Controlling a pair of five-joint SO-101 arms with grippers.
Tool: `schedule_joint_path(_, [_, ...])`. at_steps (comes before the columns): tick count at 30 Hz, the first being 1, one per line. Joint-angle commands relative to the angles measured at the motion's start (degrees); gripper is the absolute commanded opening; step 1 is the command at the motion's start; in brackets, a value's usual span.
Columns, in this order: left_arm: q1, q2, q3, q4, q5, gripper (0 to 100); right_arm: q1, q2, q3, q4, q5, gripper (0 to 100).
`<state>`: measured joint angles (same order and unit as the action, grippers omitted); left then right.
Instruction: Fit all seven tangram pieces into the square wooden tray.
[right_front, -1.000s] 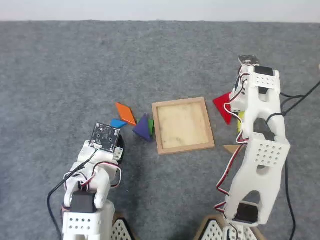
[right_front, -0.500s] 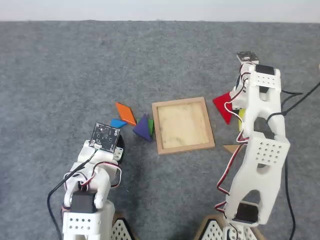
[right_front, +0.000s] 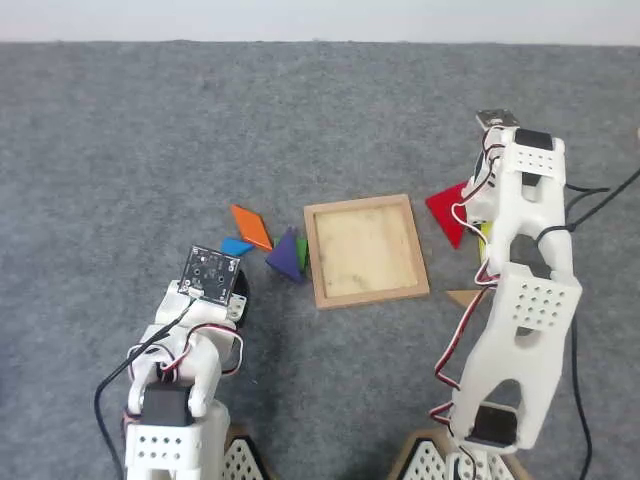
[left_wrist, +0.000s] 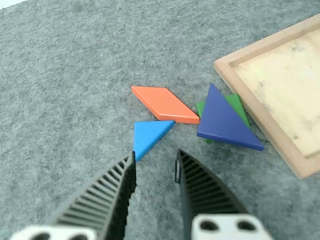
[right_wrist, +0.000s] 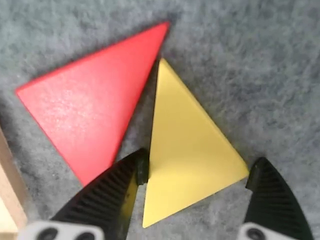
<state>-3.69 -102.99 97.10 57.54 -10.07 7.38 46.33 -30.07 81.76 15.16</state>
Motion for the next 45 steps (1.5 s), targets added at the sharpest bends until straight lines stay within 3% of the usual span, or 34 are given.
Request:
schedule_joint_path(1, [-0.4,-0.3,-0.7,0.3,-0.7,13,1.0,-0.1,-1.1,-2.2,0.1,31.8])
schedule_joint_path(12, [-0.4,-0.3,-0.7,0.3,-0.7,13,0.9,1.4,-1.4,-0.7,0.3,31.5])
schedule_joint_path(19, [-0.4,-0.3,-0.7,0.3,-0.7,13,0.9,1.3,-1.4,-0.4,0.3,15.4])
schedule_joint_path(33, [-0.4,-0.3,-0.7,0.3,-0.7,13,0.6,-3.6,-1.4,2.9,0.4,15.4])
schedule_joint_path(45, [-0.4,-0.3,-0.7,0.3,-0.7,13,-6.5,-17.9,-1.3,11.7,0.1,15.4])
